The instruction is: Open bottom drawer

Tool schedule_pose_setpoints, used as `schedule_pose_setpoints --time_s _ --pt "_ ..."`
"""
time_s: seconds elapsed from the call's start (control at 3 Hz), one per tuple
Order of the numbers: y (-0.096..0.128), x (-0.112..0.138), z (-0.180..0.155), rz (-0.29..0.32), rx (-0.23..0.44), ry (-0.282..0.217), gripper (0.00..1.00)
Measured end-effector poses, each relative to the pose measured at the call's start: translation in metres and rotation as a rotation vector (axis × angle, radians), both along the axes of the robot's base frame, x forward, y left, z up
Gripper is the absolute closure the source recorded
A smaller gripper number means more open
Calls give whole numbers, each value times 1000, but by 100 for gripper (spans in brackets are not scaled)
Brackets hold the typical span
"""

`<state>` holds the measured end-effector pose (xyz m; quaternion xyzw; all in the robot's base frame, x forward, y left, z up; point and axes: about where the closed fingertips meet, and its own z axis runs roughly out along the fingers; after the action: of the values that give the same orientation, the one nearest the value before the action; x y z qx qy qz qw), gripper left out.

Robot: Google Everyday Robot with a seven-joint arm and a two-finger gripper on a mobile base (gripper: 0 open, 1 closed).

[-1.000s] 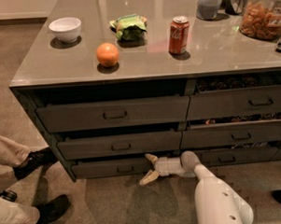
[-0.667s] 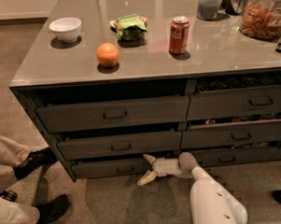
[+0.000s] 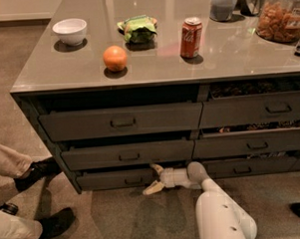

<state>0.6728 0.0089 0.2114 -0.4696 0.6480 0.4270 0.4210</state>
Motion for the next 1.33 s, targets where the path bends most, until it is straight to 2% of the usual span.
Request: schedule_pose_setpoints --time_s 0.67,1.0,1.33 --pt "0 2 5 0 0 0 61" --pt "-13 1 2 -3 -31 -25 85" --pt "-28 -3 -1 -11 -49 -51 100"
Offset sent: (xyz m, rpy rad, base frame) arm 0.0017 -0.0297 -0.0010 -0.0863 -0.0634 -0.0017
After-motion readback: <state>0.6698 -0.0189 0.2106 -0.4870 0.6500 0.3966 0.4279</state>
